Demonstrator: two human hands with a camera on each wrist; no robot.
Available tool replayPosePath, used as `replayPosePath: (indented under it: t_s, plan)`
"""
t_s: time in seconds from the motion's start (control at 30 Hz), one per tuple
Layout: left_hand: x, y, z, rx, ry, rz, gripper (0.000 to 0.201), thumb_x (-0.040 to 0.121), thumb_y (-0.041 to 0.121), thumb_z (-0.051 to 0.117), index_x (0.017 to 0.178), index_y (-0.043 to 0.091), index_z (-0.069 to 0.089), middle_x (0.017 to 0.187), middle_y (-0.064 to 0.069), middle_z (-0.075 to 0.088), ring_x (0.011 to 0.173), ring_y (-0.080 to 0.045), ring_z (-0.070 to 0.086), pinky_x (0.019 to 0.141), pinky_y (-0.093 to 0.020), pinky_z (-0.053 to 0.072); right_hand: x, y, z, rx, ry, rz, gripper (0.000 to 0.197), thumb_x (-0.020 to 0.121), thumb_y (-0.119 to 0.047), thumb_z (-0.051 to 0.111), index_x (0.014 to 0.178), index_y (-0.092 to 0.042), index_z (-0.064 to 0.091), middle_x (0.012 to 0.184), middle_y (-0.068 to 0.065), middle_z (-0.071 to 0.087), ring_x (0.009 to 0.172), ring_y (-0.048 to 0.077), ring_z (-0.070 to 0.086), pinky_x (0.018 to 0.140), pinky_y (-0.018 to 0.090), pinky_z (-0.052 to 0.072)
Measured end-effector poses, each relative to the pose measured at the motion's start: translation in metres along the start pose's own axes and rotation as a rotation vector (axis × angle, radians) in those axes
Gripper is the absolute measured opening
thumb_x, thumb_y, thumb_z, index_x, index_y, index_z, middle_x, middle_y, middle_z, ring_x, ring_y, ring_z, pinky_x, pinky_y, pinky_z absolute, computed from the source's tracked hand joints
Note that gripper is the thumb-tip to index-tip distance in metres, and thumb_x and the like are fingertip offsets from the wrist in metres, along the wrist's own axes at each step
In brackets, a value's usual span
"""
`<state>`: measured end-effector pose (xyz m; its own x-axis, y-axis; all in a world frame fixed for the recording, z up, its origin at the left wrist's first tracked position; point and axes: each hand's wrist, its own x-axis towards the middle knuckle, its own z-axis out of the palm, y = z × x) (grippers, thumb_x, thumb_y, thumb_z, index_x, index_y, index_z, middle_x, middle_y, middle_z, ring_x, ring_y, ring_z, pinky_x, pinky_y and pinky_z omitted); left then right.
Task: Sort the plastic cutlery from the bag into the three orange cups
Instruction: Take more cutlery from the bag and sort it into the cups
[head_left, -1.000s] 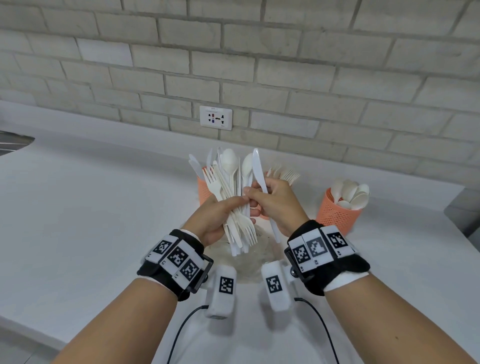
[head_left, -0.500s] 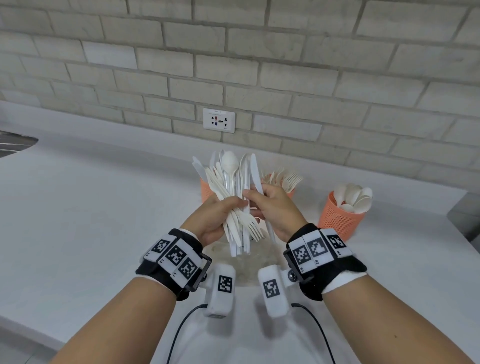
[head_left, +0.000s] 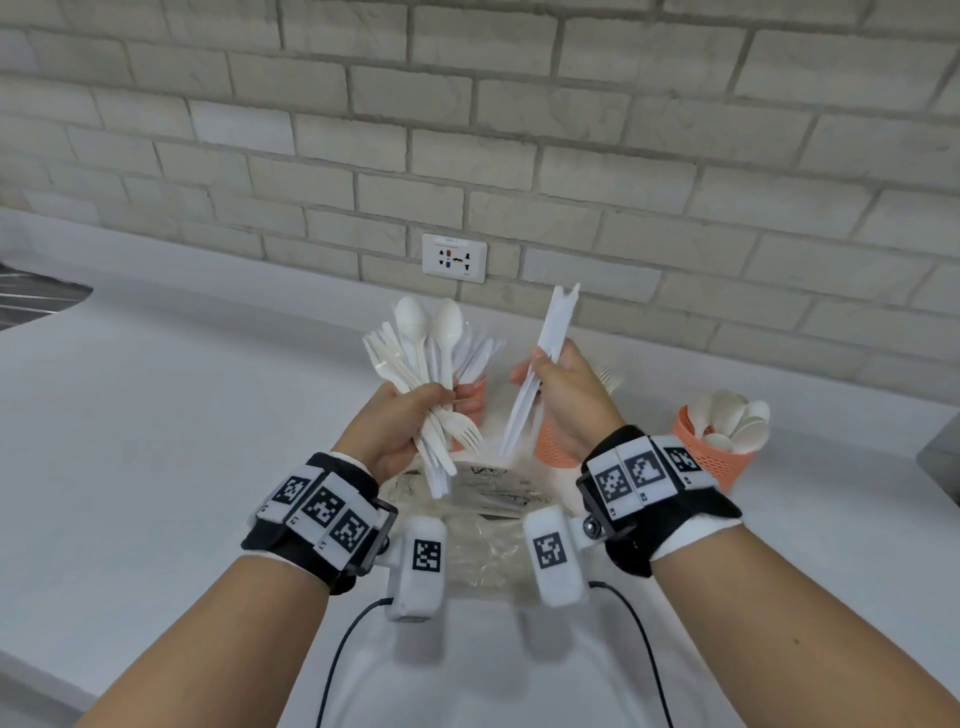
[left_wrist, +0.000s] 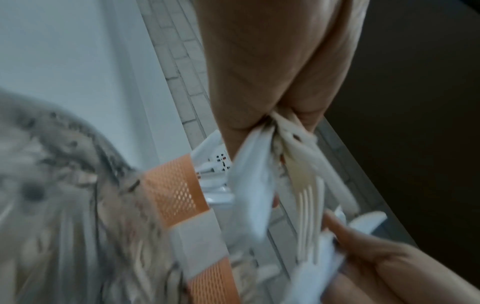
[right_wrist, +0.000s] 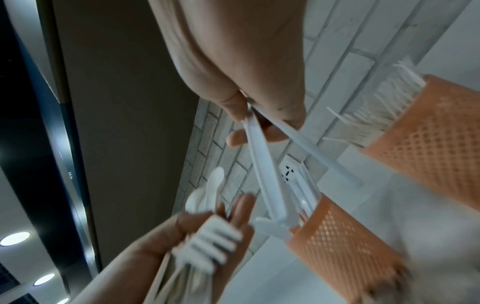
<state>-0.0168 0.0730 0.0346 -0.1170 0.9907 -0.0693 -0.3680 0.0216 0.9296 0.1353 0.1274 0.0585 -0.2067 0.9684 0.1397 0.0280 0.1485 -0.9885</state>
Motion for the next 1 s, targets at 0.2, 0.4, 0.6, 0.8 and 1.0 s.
replayPosePath:
  t_s: [0.2, 0.4, 0.6, 0.8, 1.0]
  plan:
    - [0.009, 0.025, -0.033, -0.027, 0.138, 0.083, 0.015, 0.088, -0.007, 0.049, 0.083, 0.004, 0.059, 0.068, -0.004, 0.073, 0.061, -0.012, 0.07, 0.041, -0.019, 0.047, 0.05, -0.019, 0.02, 0.086, 0.074, -0.159, 0.016, 0.099, -0.009, 0.032, 0.111, -0.016, 0.04, 0.076, 0.0, 0.058, 0.077, 0.011, 0.057, 0.082, 0.027, 0.046]
    - [0.021, 0.024, -0.038, 0.018, 0.041, 0.074, 0.013, 0.087, -0.003, 0.053, 0.086, 0.006, 0.063, 0.069, -0.003, 0.071, 0.059, -0.011, 0.068, 0.049, -0.021, 0.051, 0.082, 0.005, 0.06, 0.028, 0.052, -0.225, 0.022, 0.099, -0.01, 0.036, 0.118, -0.005, 0.045, 0.084, -0.008, 0.057, 0.081, -0.014, 0.056, 0.079, 0.006, 0.041]
    - [0.033, 0.018, -0.045, 0.013, -0.055, 0.065, 0.015, 0.091, 0.0, 0.049, 0.096, 0.007, 0.061, 0.068, -0.002, 0.066, 0.06, -0.013, 0.067, 0.059, -0.023, 0.054, 0.1, 0.048, 0.077, -0.013, 0.0, -0.031, 0.006, 0.099, -0.018, 0.037, 0.097, -0.015, 0.043, 0.076, 0.002, 0.058, 0.072, 0.024, 0.059, 0.075, 0.039, 0.05]
    - [0.041, 0.014, -0.046, -0.035, -0.07, 0.044, 0.016, 0.092, 0.001, 0.046, 0.099, 0.005, 0.06, 0.071, -0.005, 0.07, 0.062, -0.015, 0.068, 0.061, -0.025, 0.056, 0.1, 0.053, 0.079, -0.31, -0.181, 0.032, 0.03, 0.096, -0.021, 0.044, 0.125, -0.012, 0.045, 0.12, 0.012, 0.055, 0.114, 0.025, 0.054, 0.101, 0.038, 0.042]
    - [0.043, 0.012, -0.045, -0.05, -0.049, 0.061, 0.016, 0.091, -0.003, 0.047, 0.092, 0.003, 0.061, 0.069, -0.004, 0.07, 0.058, -0.013, 0.067, 0.056, -0.024, 0.055, 0.081, 0.016, 0.074, -0.382, 0.117, -0.431, 0.032, 0.091, -0.015, 0.054, 0.12, -0.003, 0.051, 0.106, 0.007, 0.051, 0.091, 0.011, 0.048, 0.078, 0.01, 0.042]
